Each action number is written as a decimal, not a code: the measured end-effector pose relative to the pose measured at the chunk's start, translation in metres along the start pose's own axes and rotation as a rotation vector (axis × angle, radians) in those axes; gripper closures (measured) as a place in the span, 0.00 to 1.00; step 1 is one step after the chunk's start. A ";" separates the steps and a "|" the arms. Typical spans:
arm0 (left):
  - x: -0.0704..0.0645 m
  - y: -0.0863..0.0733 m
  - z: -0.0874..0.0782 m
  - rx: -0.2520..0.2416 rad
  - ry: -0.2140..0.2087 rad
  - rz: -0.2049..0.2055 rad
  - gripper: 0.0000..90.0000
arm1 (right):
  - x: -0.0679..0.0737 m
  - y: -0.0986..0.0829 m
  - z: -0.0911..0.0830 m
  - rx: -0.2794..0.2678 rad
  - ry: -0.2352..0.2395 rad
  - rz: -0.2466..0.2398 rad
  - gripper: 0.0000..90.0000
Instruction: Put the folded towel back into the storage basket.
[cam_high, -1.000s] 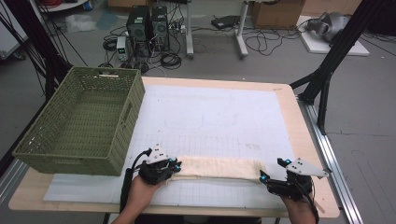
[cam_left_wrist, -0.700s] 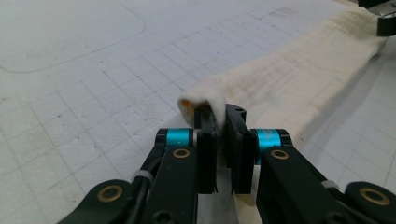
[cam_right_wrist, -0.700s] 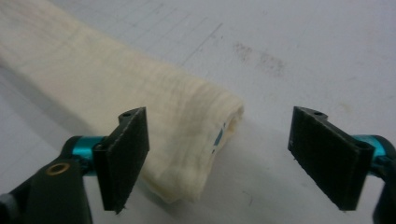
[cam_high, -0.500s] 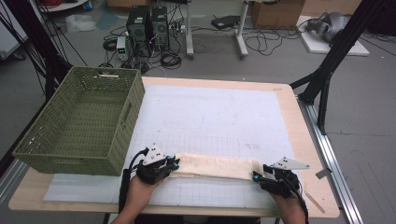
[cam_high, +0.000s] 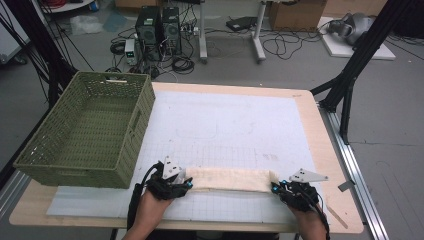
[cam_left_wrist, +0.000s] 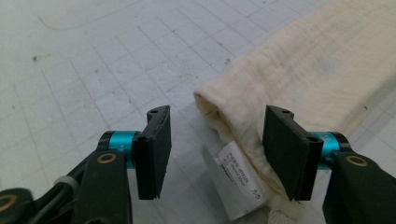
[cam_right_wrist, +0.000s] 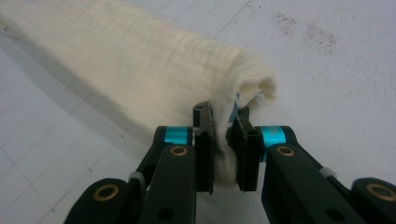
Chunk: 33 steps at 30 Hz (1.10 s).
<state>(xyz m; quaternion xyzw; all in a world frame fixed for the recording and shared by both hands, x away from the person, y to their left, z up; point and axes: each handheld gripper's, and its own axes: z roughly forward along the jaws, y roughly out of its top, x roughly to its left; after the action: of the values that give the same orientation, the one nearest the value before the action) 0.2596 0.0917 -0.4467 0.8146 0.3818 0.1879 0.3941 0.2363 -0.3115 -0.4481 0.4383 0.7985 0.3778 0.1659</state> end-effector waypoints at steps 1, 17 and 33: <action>-0.001 -0.001 0.001 0.006 -0.046 -0.017 0.50 | 0.000 0.000 0.000 0.000 -0.002 -0.003 0.90; 0.006 0.004 0.000 -0.016 -0.174 -0.093 0.93 | 0.002 0.000 -0.001 -0.012 -0.017 -0.023 0.91; 0.008 0.008 -0.012 -0.103 -0.190 -0.078 0.93 | -0.002 0.004 -0.019 -0.124 -0.003 -0.046 0.91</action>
<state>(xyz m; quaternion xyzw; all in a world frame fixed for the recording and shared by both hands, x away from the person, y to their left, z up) 0.2609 0.1005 -0.4327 0.7919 0.3639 0.1139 0.4769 0.2284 -0.3206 -0.4326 0.4094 0.7831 0.4220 0.2025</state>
